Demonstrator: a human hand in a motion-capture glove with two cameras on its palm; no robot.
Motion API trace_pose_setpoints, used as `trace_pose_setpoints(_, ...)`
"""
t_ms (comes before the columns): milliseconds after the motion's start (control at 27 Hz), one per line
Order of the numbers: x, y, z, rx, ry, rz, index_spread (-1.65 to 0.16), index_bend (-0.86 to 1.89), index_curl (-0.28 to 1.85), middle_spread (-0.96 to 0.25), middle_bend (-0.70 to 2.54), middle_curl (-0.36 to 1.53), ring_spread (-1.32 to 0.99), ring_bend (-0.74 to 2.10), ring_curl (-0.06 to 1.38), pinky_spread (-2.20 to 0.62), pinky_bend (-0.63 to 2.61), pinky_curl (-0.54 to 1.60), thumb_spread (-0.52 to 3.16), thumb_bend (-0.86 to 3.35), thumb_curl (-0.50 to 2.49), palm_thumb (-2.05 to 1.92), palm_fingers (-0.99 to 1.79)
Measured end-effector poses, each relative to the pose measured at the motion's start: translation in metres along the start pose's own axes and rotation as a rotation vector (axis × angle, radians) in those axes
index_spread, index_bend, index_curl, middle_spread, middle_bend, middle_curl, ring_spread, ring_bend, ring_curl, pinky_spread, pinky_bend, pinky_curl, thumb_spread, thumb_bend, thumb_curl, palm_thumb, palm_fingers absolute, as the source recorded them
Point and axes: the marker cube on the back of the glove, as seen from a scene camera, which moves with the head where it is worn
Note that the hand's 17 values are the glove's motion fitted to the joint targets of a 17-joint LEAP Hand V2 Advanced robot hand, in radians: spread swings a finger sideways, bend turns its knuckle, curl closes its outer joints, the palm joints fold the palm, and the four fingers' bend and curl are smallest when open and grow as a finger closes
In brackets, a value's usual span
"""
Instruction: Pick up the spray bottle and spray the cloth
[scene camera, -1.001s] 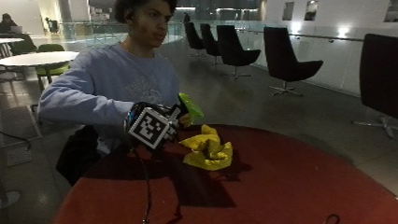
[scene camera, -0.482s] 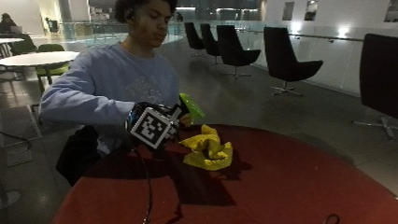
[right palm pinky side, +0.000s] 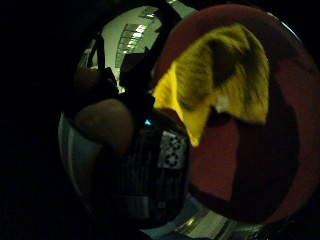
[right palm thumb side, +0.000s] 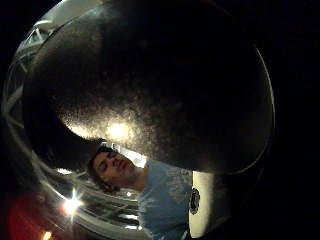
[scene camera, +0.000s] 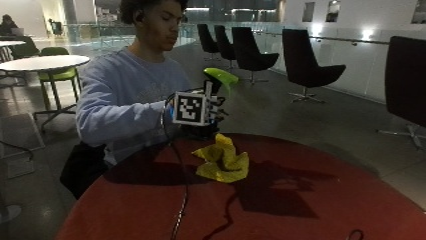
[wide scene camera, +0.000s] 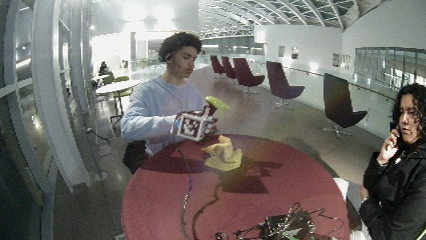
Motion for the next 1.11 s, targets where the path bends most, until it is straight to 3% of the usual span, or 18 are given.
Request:
trace_pose_setpoints(260, -0.019, -0.083, 0.052, 0.056, -0.049, -0.282, -0.19, 0.19, 0.55, -0.10, 0.27, 0.52, -0.03, 0.37, 0.40, 0.30, 0.14, 0.23, 0.48, -0.03, 0.73, 1.04, 1.07)
trace_pose_setpoints(445, -0.016, -0.143, 0.090, 0.114, -0.036, -0.373, -0.19, 0.19, 0.56, -0.11, 0.27, 0.52, -0.03, 0.36, 0.40, 0.28, 0.13, 0.22, 0.48, -0.03, 0.73, 1.05, 1.04)
trace_pose_setpoints(630, -0.002, -0.177, 0.118, 0.159, -0.044, -0.377, -0.20, 0.18, 0.56, -0.11, 0.26, 0.52, -0.04, 0.37, 0.40, 0.28, 0.12, 0.21, 0.49, -0.03, 0.73, 1.04, 1.03)
trace_pose_setpoints(1113, 0.047, -0.189, 0.149, 0.117, 0.058, -0.283, -0.22, 0.16, 0.56, -0.11, 0.25, 0.51, -0.05, 0.39, 0.40, 0.24, 0.13, 0.20, 0.57, -0.03, 0.71, 1.02, 1.00)
